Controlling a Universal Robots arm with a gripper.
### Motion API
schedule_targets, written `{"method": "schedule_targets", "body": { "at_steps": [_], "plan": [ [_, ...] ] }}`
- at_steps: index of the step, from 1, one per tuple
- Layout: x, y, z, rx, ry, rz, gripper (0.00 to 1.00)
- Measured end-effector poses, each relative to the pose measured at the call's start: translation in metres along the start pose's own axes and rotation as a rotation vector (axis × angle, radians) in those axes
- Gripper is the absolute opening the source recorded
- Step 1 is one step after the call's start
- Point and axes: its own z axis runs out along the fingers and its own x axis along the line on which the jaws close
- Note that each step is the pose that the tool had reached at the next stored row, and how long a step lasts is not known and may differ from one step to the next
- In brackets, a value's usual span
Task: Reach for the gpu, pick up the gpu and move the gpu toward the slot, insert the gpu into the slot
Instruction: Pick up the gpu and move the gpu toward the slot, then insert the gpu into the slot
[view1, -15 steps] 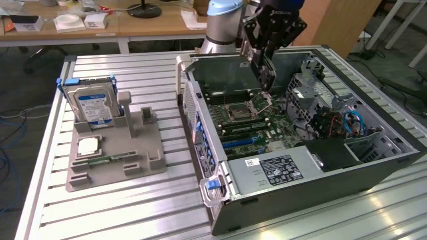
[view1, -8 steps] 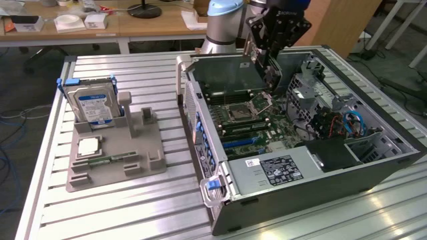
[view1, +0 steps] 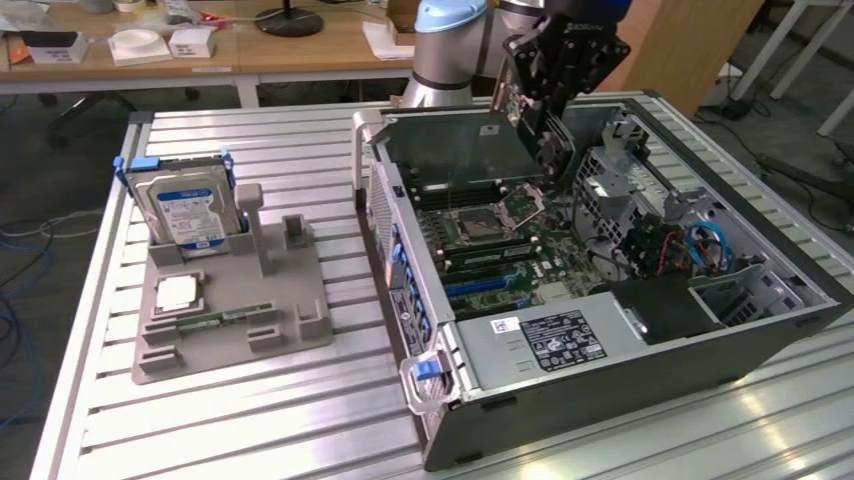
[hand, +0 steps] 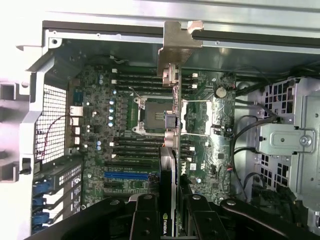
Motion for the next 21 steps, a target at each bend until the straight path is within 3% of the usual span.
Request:
{"method": "schedule_targets", "body": {
  "at_steps": [15, 21],
  "plan": [
    [-0.0005, 0.0000, 0.0001, -0.0001, 0.0002, -0.005, 0.26],
    [-0.0005, 0.0000, 0.0001, -0.0009, 0.0039, -0.071, 0.26]
  ]
}}
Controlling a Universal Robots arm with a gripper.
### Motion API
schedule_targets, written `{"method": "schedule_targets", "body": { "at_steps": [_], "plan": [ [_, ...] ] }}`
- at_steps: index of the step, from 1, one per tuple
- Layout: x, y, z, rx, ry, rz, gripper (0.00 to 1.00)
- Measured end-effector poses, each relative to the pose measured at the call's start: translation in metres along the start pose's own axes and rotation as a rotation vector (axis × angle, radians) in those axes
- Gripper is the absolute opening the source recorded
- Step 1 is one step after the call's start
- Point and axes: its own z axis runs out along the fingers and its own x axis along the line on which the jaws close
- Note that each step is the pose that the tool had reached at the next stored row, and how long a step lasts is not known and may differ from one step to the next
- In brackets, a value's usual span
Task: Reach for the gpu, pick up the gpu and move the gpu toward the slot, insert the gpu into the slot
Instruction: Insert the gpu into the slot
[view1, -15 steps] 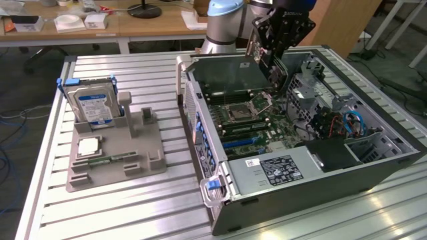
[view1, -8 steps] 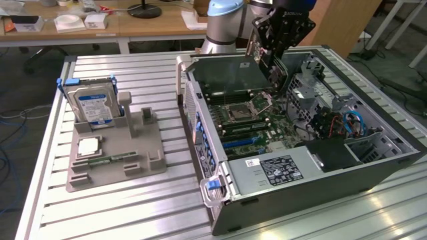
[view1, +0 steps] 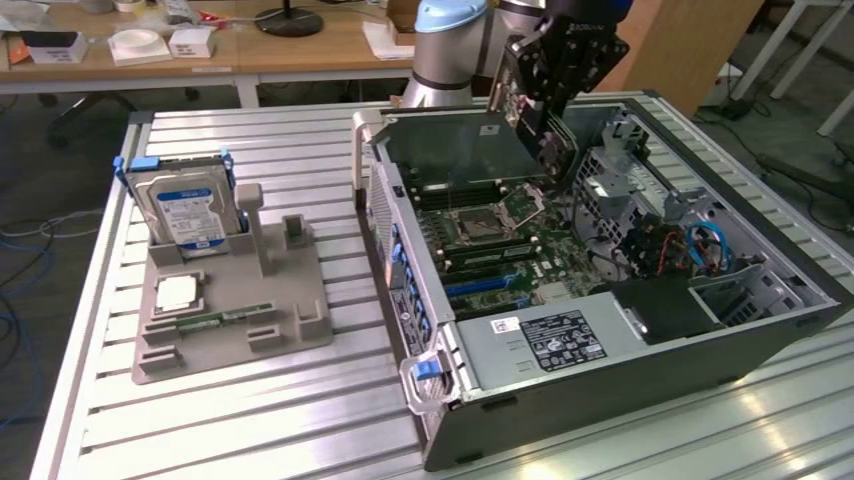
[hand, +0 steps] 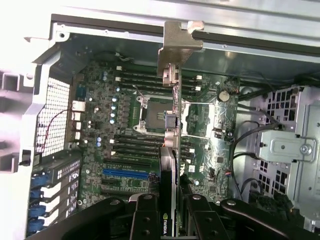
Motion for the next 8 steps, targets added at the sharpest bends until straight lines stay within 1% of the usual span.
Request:
{"method": "schedule_targets", "body": {
  "at_steps": [5, 8],
  "plan": [
    [0.0000, 0.0000, 0.0000, -0.0010, 0.0039, -0.071, 0.26],
    [0.0000, 0.0000, 0.0000, -0.0013, 0.0057, -0.105, 0.26]
  ]
}}
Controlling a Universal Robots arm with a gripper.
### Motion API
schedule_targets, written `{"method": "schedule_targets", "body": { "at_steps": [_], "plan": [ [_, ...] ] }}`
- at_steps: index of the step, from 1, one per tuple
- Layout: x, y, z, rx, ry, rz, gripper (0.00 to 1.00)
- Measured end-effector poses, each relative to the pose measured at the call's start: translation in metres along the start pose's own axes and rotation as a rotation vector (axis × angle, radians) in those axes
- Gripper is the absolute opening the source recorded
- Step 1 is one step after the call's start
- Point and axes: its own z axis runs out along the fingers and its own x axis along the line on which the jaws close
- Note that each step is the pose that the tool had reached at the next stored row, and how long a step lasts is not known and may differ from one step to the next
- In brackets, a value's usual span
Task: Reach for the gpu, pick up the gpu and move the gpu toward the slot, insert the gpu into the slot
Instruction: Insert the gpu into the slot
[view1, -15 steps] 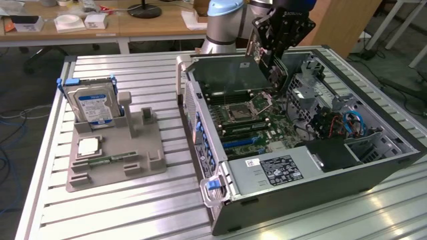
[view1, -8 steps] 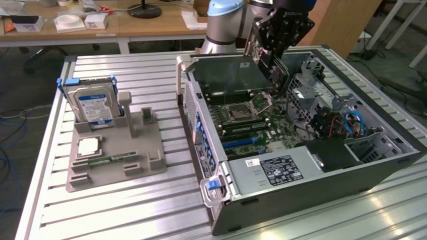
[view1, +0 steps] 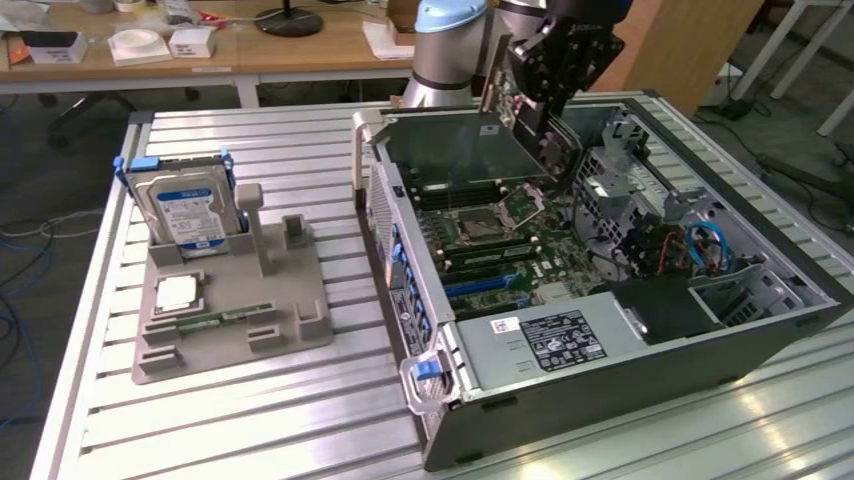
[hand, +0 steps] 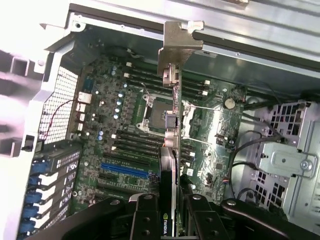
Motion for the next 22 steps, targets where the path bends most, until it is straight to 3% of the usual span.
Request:
{"method": "schedule_targets", "body": {
  "at_steps": [22],
  "plan": [
    [0.0000, 0.0000, 0.0002, -0.0042, 0.0175, -0.318, 0.26]
  ]
}}
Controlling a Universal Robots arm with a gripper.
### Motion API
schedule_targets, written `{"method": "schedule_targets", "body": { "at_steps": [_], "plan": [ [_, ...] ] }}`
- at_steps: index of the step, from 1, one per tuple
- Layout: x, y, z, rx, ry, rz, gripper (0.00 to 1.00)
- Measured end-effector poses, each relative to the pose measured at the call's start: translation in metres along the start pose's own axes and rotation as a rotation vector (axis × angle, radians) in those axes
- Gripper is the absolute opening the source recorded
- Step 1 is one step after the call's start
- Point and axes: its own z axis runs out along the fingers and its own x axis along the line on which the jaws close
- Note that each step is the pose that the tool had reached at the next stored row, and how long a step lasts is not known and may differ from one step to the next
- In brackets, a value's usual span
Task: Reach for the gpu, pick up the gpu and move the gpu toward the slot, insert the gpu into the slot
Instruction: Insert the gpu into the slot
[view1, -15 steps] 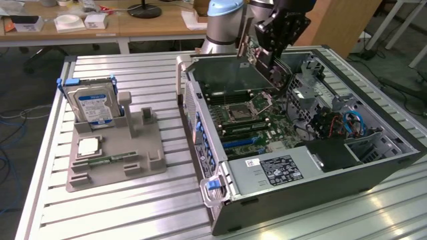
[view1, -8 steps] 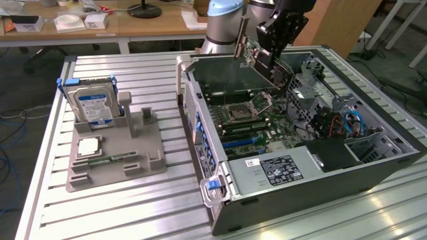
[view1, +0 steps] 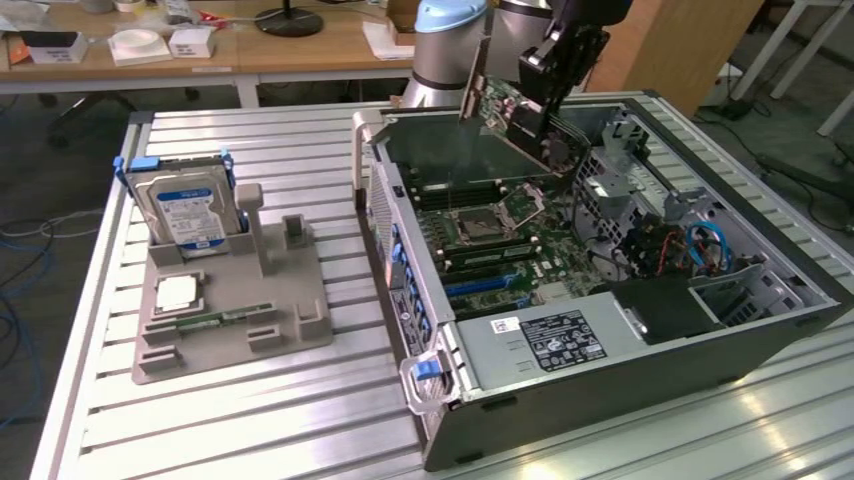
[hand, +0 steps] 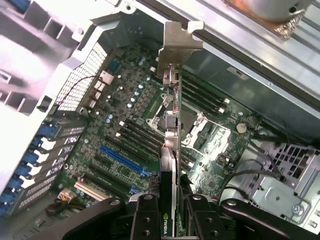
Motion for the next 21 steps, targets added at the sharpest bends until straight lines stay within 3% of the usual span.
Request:
{"method": "schedule_targets", "body": {
  "at_steps": [21],
  "plan": [
    [0.0001, -0.0001, 0.0006, -0.0003, 0.0105, -0.280, 0.26]
  ]
}}
